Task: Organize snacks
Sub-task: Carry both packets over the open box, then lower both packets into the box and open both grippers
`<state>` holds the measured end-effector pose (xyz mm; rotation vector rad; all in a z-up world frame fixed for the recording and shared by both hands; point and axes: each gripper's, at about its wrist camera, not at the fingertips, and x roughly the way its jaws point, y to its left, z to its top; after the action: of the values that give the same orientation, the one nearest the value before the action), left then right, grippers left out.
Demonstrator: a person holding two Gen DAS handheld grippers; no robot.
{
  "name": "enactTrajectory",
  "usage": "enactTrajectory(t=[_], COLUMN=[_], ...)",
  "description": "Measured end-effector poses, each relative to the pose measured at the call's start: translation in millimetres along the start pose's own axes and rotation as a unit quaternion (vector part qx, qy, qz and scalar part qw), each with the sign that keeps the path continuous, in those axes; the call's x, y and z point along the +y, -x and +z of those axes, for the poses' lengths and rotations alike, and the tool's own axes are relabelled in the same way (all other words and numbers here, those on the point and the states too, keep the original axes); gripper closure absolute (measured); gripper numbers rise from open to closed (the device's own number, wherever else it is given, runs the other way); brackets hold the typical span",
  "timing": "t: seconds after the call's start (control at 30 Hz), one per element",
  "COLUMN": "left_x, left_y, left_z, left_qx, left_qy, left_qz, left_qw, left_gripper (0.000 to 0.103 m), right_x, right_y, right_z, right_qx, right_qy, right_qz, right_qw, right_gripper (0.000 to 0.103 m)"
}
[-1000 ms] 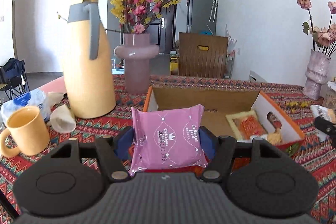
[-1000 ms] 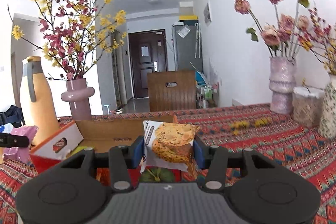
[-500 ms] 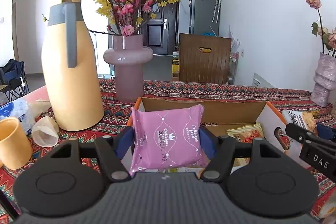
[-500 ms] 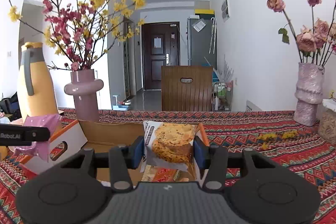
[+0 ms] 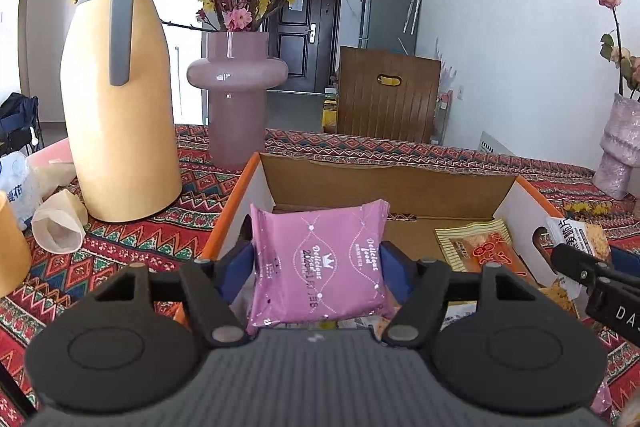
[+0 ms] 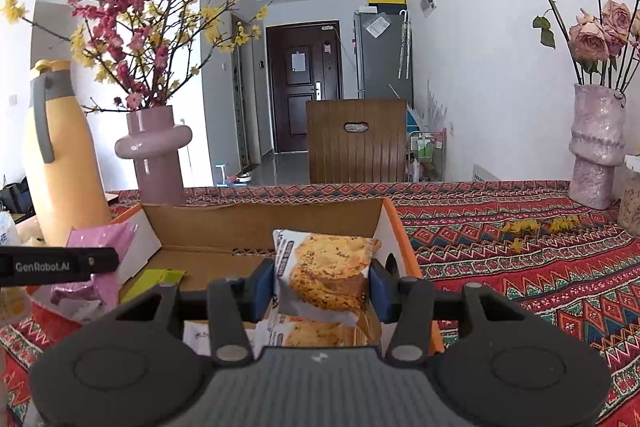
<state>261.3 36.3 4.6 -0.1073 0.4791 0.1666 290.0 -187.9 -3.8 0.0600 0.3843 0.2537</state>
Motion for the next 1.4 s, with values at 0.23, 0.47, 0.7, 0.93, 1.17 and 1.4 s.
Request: enactTrajectory(t=[0.23,0.47,0.7,0.93,1.17,1.4], left_x=[7.6,8.3,10.2,12.9,12.6,15.9], left_y=[12.2,13.5,24.5,62.3,110.4,134.3], left_z=[0.9,0.3,4.5,17.5,12.4,-8.7], left_qx=[-0.028,-0.03,-0.036,-0.054,-0.068,-0.066], left_qy=[0.027,0.032,0.039,0.05,0.032,0.013], left_qz=[-0.01,-0.002,-0.001,-0.01,-0.038,-0.039], left_qw=[0.9992,0.999,0.9986,0.9972,0.9964,0.997], left_gripper=[0.0,0.0,0.0,0.0,0.0,0.0], right_x=[-2.1,-6.3,-8.7,-6.8,-4.5,-0.4], right_y=[5.9,15.6,20.7,49.8,95.6,126.8], right_z=[-0.4,-1.2,-0.2,12.2,16.5,-1.5], right_qx=[-0.006,-0.034,-0.043,-0.072,-0.09,-0.072], right_qy=[-0.008,-0.022,-0.024,-0.015,0.006,0.017], right_qz=[0.007,0.001,0.002,0.0,0.016,0.024], right_qw=[1.0,0.999,0.999,0.997,0.996,0.997], right_gripper=[0.028,0.0,0.0,0.0,0.0,0.0])
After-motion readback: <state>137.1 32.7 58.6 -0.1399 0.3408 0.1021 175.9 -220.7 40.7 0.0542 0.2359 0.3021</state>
